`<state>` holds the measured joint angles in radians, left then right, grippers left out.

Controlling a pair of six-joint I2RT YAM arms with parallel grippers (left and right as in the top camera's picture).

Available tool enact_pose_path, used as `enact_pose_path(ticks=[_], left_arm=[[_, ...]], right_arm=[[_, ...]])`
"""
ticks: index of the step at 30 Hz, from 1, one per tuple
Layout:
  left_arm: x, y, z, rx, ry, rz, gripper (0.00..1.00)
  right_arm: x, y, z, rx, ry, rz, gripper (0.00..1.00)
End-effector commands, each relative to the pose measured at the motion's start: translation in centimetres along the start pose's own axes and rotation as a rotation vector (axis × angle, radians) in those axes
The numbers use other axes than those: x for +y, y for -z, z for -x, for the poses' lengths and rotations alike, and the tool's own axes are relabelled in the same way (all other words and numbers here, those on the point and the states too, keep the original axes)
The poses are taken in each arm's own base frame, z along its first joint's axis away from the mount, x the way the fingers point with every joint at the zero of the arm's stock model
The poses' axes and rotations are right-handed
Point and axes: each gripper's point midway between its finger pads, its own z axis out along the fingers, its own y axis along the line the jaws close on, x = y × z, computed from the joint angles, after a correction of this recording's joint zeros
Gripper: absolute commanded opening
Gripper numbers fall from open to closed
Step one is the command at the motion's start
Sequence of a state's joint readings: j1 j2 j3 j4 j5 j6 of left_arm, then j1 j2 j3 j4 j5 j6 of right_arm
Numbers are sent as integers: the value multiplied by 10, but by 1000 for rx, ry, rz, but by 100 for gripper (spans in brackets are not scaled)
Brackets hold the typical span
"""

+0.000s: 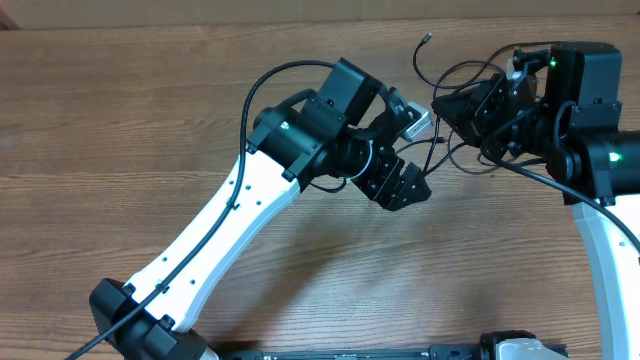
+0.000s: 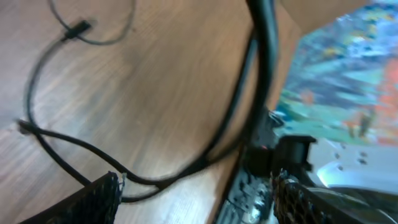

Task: Untangle cables

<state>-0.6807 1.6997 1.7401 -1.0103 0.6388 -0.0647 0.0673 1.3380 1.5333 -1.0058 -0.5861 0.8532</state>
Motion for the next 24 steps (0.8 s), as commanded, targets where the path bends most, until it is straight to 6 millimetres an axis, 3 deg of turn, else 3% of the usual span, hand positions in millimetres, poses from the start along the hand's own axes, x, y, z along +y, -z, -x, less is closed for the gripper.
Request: enact_pose_path(ticks=[1,6,15,24], left_arm=[[6,12,17,-80,37,93,79],[15,14,36,-161,95,144,72],[23,19,50,-232,172,186,75],[72,34,55,-335,334,455,76]], right_arm=[[8,4,2,-16,4,13,4],[6,4,0,-10,-2,6,4],[4,4,-2,-3,-7,-4,4],[12,5,-11,54,-8,40,4]])
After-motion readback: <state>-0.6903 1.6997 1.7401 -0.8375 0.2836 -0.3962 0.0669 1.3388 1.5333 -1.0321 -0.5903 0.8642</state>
